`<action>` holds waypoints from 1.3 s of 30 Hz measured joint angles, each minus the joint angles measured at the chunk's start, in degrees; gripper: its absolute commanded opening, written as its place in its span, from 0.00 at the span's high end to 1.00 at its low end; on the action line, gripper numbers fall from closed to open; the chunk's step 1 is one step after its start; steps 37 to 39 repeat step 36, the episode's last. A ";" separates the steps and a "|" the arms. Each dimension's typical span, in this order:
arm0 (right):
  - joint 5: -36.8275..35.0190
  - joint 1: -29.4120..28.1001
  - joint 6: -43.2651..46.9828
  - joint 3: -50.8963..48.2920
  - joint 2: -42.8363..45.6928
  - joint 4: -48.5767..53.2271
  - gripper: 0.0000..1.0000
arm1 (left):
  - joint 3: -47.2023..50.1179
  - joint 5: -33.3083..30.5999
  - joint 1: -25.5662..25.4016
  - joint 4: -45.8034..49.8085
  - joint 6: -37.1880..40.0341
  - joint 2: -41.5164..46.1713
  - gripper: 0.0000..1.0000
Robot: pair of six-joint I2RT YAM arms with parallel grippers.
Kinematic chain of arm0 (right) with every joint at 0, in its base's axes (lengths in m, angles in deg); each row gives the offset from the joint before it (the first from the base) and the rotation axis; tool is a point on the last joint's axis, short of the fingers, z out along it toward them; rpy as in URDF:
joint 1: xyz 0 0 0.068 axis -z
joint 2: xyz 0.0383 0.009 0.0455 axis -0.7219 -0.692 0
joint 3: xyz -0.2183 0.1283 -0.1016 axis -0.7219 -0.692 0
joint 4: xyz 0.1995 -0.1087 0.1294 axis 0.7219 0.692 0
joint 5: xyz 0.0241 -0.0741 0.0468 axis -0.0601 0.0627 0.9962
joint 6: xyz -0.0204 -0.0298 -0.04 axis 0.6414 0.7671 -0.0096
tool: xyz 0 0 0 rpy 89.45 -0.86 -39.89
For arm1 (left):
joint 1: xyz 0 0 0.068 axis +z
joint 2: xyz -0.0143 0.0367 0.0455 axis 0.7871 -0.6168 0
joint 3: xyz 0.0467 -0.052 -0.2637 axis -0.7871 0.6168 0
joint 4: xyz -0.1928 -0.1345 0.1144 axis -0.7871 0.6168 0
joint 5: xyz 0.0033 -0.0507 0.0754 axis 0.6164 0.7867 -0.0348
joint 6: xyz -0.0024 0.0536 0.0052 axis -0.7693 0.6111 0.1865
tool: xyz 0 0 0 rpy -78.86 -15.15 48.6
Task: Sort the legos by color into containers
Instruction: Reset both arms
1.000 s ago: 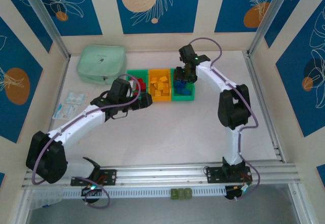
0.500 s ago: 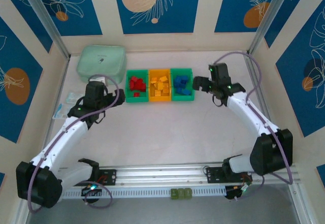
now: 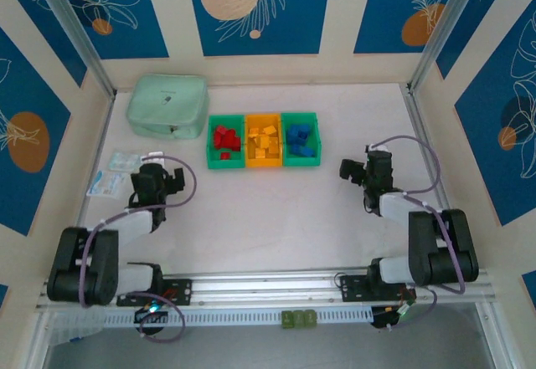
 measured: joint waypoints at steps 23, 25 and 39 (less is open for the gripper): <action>13.00 1.77 6.27 -3.21 -8.44 -22.95 0.01 | 0.28 10.23 1.03 -24.48 3.65 -14.71 0.01; 13.09 1.77 6.27 -3.21 -8.44 -22.95 0.01 | 0.28 10.25 1.03 -24.48 3.85 -14.71 0.01; 14.23 1.77 6.43 -3.21 -8.44 -22.95 0.01 | 0.20 10.67 1.03 -24.15 4.28 -14.71 0.01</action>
